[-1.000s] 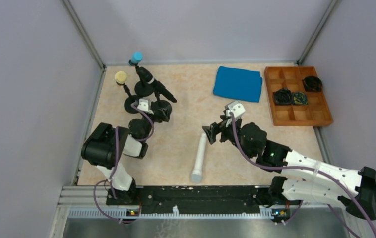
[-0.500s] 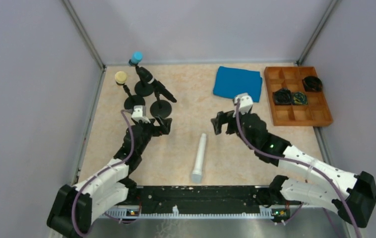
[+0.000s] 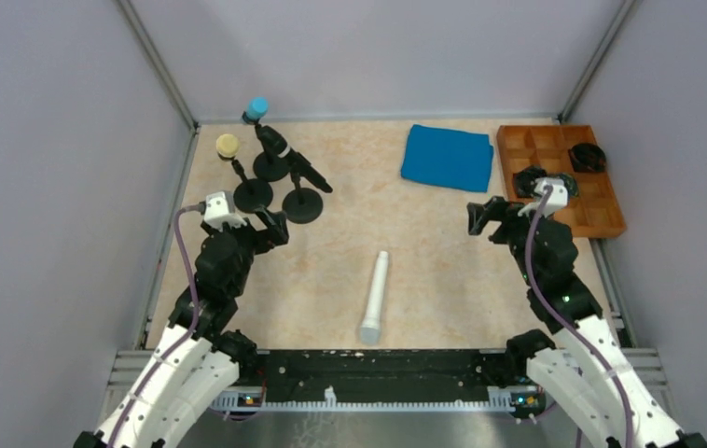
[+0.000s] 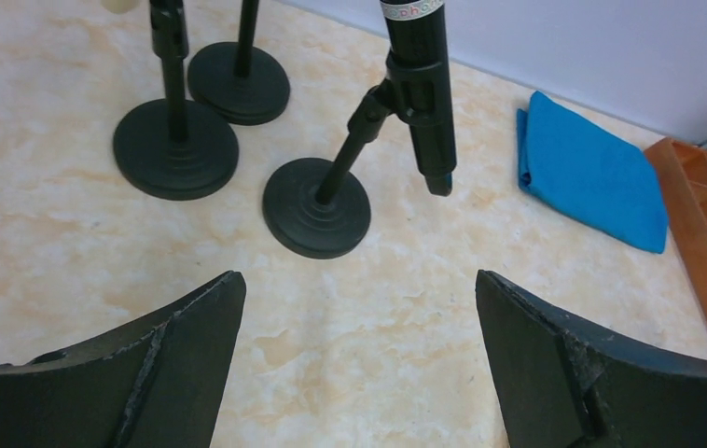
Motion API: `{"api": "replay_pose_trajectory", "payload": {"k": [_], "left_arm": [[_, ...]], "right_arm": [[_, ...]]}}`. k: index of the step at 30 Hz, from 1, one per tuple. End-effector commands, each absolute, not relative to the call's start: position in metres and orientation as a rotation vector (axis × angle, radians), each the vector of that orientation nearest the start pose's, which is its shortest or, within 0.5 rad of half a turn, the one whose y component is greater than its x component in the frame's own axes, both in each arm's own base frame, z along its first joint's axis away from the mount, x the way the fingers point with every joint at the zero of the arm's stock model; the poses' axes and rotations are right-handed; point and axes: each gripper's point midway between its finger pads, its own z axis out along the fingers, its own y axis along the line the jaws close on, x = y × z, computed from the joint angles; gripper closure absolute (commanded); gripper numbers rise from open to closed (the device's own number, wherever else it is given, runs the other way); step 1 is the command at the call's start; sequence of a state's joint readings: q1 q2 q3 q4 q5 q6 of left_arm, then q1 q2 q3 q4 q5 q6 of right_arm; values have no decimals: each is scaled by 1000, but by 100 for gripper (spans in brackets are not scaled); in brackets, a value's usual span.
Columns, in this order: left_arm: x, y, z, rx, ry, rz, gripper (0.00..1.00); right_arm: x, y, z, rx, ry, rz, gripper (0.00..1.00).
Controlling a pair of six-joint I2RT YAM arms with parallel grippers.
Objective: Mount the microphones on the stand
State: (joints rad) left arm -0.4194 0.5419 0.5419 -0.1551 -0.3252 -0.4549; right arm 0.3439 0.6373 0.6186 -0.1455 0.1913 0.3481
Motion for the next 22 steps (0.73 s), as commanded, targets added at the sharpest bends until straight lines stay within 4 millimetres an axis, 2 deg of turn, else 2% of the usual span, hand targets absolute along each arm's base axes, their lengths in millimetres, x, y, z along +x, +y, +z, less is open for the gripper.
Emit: {"api": "replay_pose_trajectory", "payload": {"k": [1,6,9,14,22], "left_arm": [[259,-60,235,-250,1792,-232,1],[260,-62,247,-210,1739,-248,1],[260,-67,248,-200,1717,-281,1],[260,-68,243,-212,1723,-294,1],[260,-69,246,-220,1715,-314,1]], "right_arm": [[263,62,252,108,1658,266,1],[244,59,261,18,1569,256,1],[238,56,262,1,1543,247,1],[238,55,262,-7,1535,236,1],[241,59,258,-35,1557,230,1]]}}
